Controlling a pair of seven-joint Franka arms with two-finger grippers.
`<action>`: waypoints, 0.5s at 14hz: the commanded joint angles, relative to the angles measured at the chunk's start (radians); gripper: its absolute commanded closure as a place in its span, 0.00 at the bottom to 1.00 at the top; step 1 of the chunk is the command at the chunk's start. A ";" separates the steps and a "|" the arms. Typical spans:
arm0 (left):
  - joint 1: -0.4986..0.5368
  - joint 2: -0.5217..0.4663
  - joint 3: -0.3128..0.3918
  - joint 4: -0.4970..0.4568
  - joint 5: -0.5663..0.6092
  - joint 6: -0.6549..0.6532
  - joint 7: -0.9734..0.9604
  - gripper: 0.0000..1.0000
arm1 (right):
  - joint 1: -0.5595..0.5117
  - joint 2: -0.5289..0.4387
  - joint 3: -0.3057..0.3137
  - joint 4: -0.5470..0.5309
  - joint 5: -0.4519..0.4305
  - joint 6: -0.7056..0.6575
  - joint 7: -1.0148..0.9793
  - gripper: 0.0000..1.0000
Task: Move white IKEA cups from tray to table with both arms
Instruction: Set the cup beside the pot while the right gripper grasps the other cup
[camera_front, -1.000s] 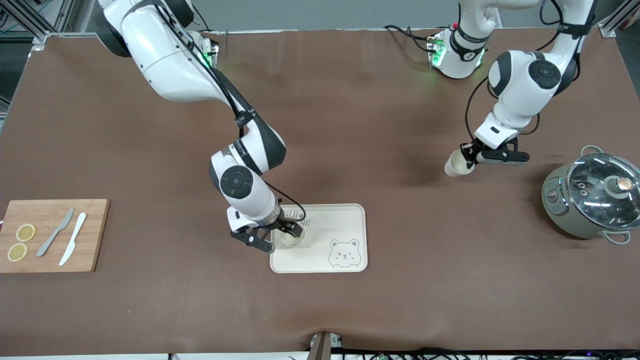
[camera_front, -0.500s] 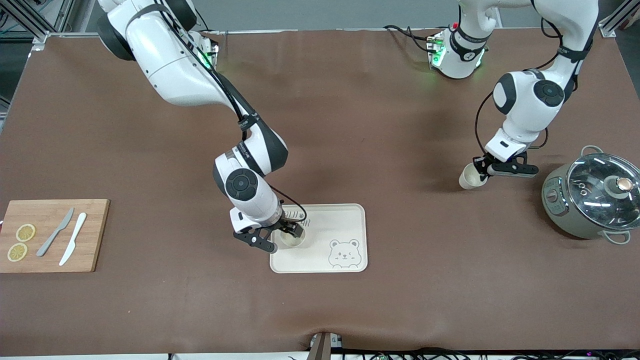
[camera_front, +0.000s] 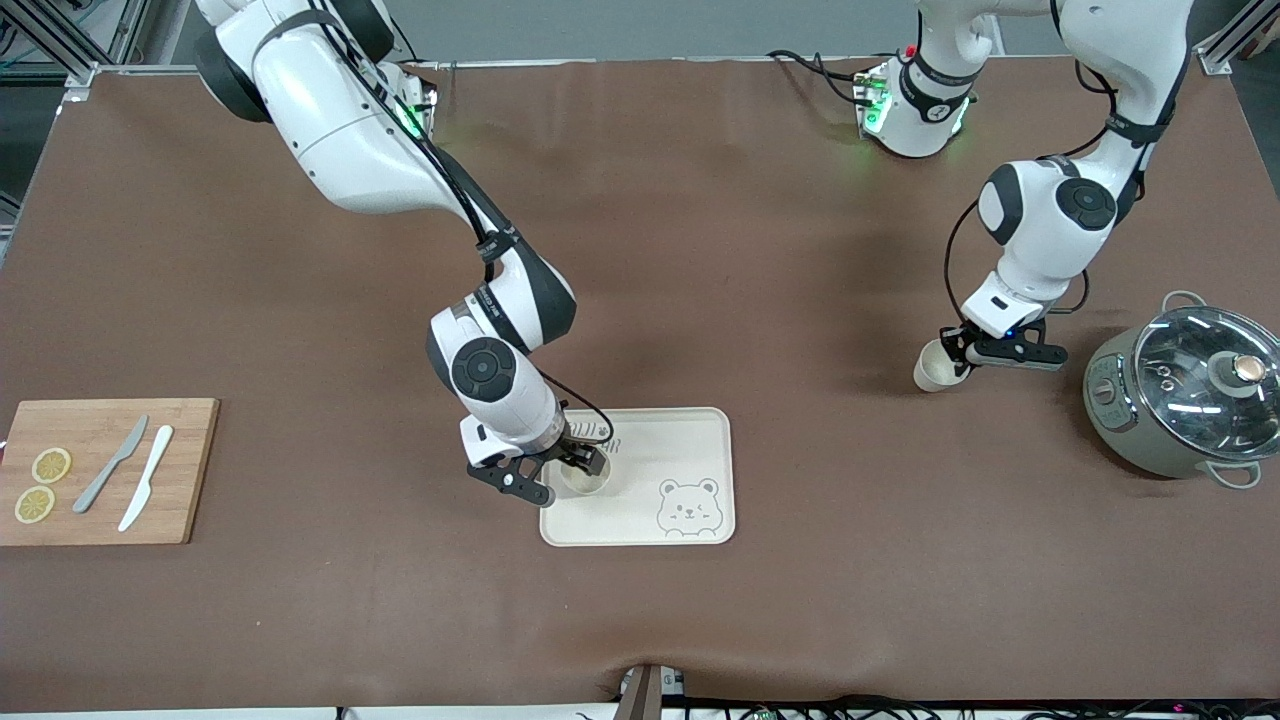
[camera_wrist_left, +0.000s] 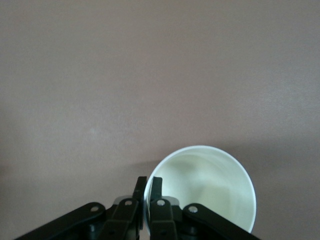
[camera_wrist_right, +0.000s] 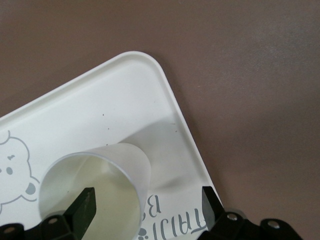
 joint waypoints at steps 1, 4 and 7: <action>0.007 0.016 -0.002 0.027 -0.010 0.008 0.033 0.00 | 0.011 0.022 -0.008 0.031 -0.017 0.010 0.021 0.38; 0.015 -0.001 -0.002 0.024 -0.010 -0.032 0.033 0.00 | 0.011 0.025 -0.008 0.031 -0.017 0.011 0.022 0.57; 0.015 0.000 -0.001 0.018 -0.011 -0.032 0.035 0.00 | 0.011 0.025 -0.008 0.031 -0.017 0.011 0.022 0.84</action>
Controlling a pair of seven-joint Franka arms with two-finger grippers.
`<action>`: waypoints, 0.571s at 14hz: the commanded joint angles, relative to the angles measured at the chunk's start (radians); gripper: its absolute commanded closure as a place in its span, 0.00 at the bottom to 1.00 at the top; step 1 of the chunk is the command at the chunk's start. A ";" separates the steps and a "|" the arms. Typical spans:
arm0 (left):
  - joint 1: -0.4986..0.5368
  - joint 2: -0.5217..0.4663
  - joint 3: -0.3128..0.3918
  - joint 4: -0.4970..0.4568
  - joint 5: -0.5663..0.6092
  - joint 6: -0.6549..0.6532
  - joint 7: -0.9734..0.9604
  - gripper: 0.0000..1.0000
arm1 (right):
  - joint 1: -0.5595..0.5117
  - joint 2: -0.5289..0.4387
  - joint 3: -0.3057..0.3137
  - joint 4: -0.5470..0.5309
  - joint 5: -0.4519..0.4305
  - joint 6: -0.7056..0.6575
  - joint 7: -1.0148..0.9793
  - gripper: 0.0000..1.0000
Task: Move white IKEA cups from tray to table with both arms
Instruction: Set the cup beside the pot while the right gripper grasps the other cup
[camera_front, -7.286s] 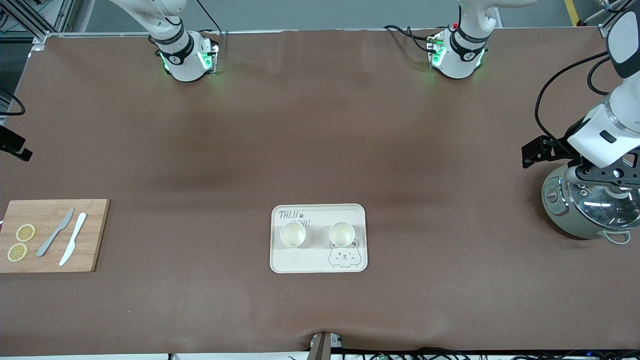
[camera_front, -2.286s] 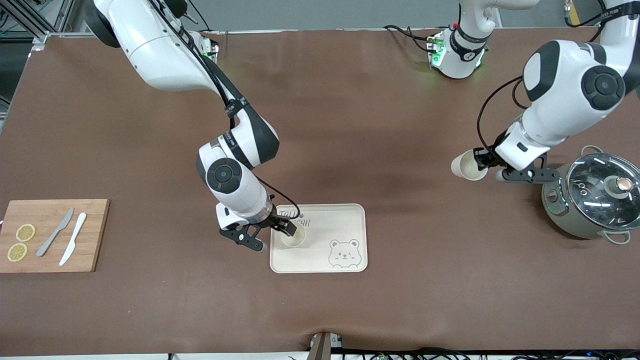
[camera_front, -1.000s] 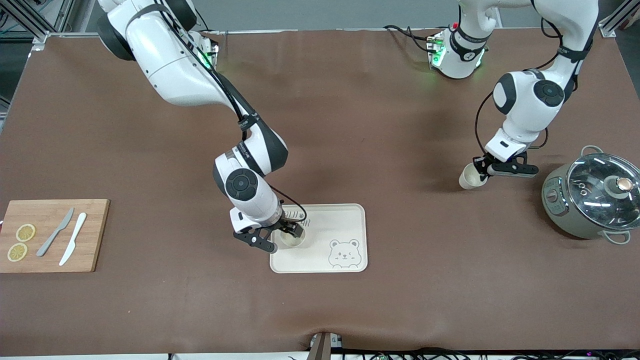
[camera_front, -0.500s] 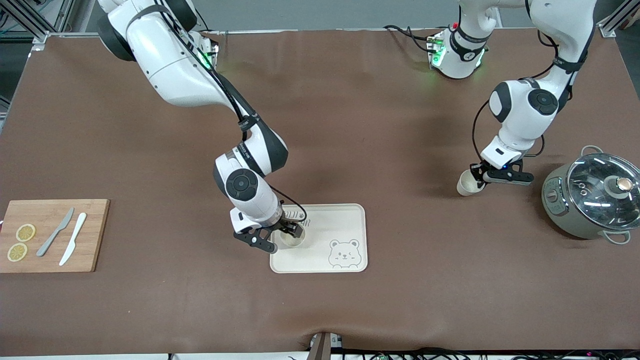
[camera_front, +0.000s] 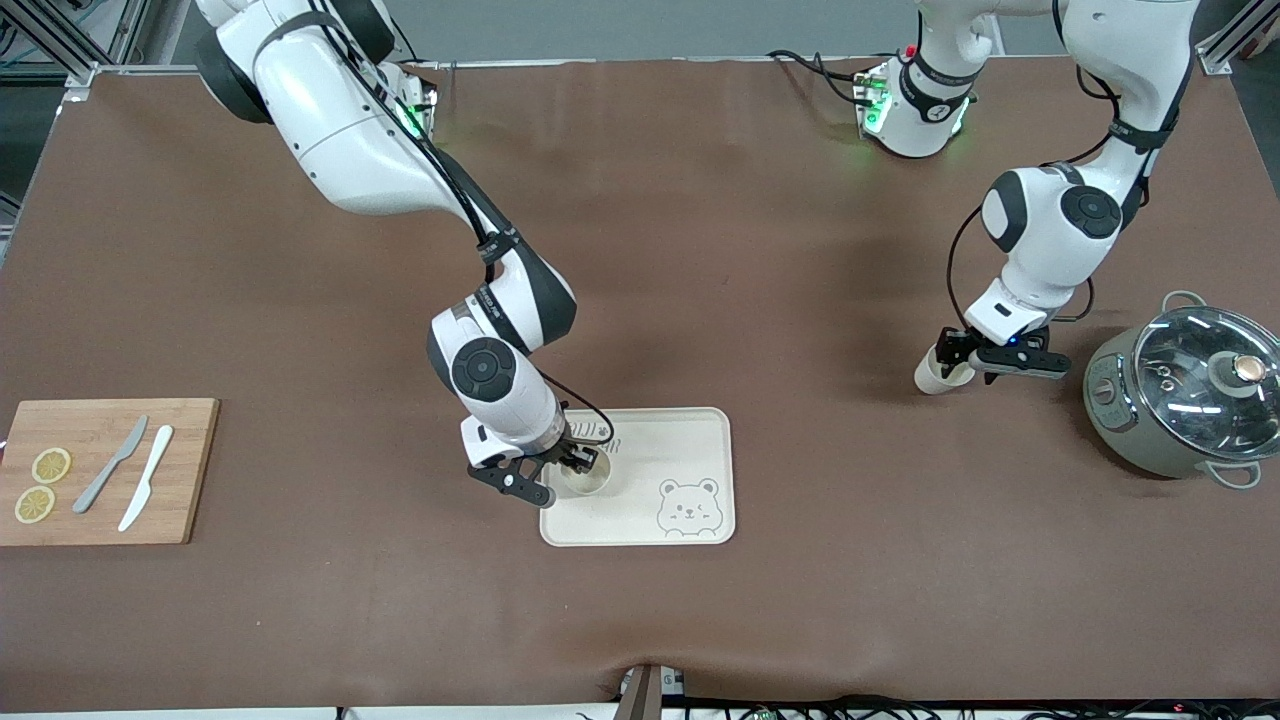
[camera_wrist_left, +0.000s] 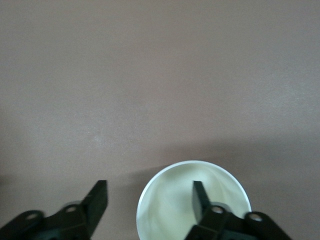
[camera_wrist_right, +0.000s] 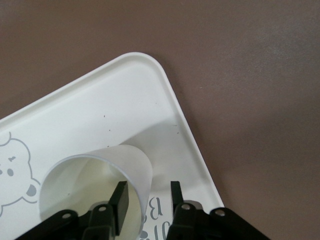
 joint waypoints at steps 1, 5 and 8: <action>0.007 -0.013 -0.002 -0.008 -0.011 -0.016 0.027 0.00 | 0.013 0.020 -0.008 0.031 -0.017 0.004 0.022 0.91; 0.055 -0.028 -0.002 -0.036 -0.010 -0.040 0.078 0.00 | 0.013 0.020 -0.008 0.031 -0.017 0.010 0.024 1.00; 0.061 -0.028 -0.002 0.027 -0.011 -0.181 0.063 0.00 | 0.011 0.014 -0.006 0.034 -0.014 0.006 0.022 1.00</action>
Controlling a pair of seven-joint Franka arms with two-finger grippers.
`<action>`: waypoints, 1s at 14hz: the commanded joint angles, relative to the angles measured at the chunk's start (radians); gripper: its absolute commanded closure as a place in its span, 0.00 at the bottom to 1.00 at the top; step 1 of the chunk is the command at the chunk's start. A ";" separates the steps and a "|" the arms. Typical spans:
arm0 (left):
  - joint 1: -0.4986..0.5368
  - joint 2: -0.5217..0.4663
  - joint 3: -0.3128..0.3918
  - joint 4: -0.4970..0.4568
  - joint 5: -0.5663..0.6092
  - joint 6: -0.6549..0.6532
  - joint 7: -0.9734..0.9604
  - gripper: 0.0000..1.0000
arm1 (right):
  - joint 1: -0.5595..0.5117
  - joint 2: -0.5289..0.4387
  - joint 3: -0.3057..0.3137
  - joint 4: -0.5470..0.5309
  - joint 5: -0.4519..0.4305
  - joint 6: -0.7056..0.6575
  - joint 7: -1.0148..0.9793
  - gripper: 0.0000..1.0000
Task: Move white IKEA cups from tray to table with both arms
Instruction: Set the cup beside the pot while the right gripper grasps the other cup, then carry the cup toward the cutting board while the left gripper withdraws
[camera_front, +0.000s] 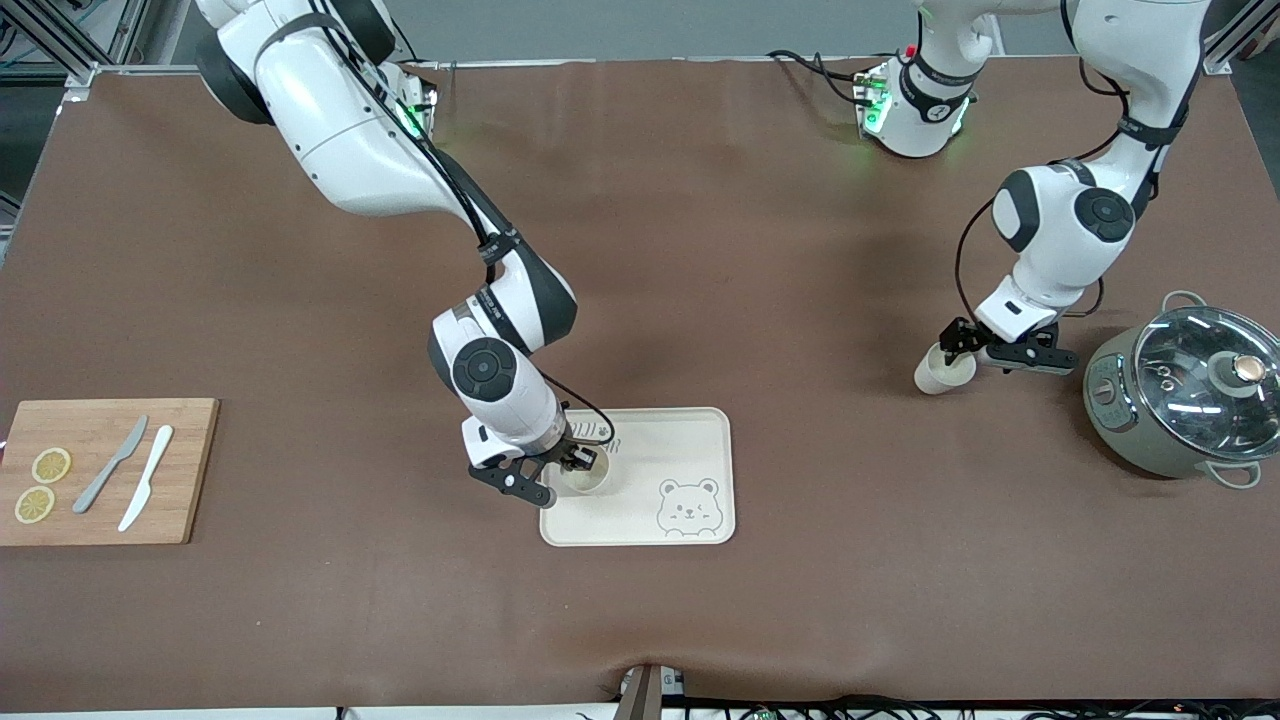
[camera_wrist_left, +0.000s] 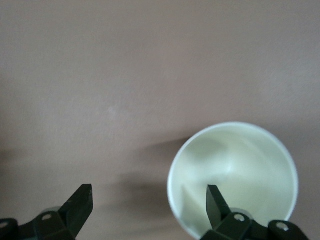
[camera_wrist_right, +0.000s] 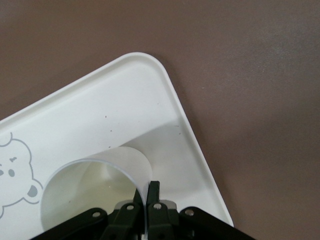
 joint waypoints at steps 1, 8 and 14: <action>0.005 -0.028 -0.005 0.068 -0.013 -0.162 0.003 0.00 | 0.010 0.004 -0.005 0.035 -0.012 -0.014 0.023 1.00; 0.003 -0.139 -0.005 0.285 -0.013 -0.604 -0.072 0.00 | -0.062 -0.075 0.006 0.173 -0.005 -0.354 -0.085 1.00; -0.012 0.020 -0.005 0.670 -0.010 -0.748 -0.169 0.00 | -0.221 -0.213 0.009 0.165 0.006 -0.511 -0.456 1.00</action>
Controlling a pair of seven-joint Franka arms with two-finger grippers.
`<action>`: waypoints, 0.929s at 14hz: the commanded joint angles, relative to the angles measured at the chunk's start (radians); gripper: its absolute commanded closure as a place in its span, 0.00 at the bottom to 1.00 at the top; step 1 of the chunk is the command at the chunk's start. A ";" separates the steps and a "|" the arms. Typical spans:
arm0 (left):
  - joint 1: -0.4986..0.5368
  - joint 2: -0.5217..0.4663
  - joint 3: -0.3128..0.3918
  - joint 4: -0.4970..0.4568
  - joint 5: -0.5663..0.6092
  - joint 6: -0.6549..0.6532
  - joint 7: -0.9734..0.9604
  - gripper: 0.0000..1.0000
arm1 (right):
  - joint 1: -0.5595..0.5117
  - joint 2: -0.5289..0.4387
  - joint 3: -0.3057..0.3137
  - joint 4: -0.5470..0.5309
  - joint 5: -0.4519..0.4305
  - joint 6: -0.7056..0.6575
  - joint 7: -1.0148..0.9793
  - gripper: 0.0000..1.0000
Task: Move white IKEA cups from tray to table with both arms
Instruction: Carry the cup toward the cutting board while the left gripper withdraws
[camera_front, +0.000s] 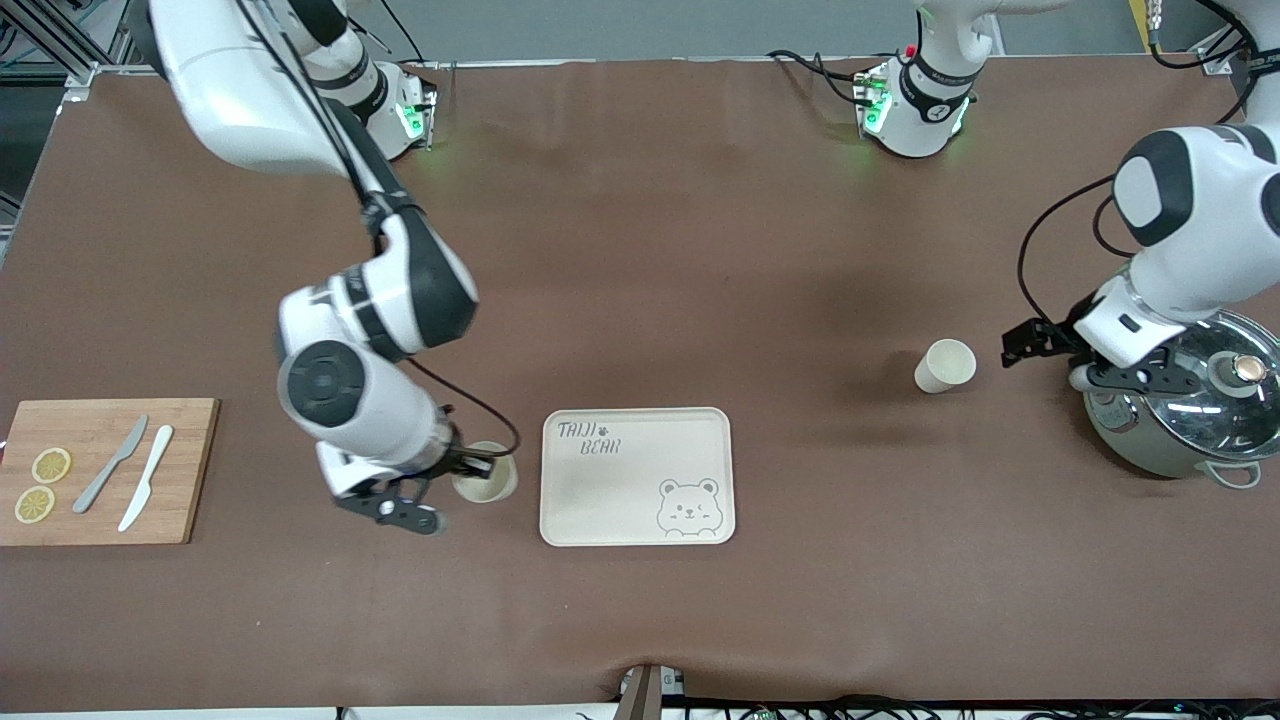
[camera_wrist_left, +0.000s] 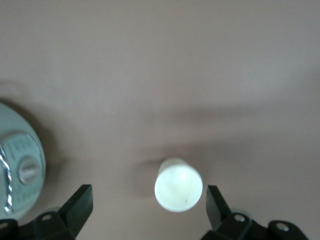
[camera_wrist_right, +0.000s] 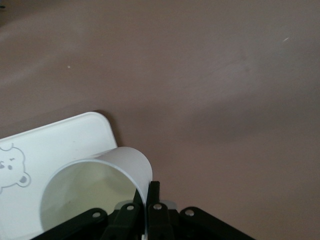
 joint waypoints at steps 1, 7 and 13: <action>-0.012 0.163 -0.001 0.210 -0.010 -0.049 -0.045 0.00 | -0.083 -0.077 0.014 -0.034 0.005 -0.045 -0.195 1.00; -0.082 0.347 0.004 0.489 -0.005 -0.089 -0.048 0.00 | -0.231 -0.139 0.014 -0.090 0.014 -0.095 -0.491 1.00; -0.088 0.236 0.001 0.642 0.029 -0.402 -0.047 0.00 | -0.385 -0.139 0.012 -0.171 0.083 -0.024 -0.778 1.00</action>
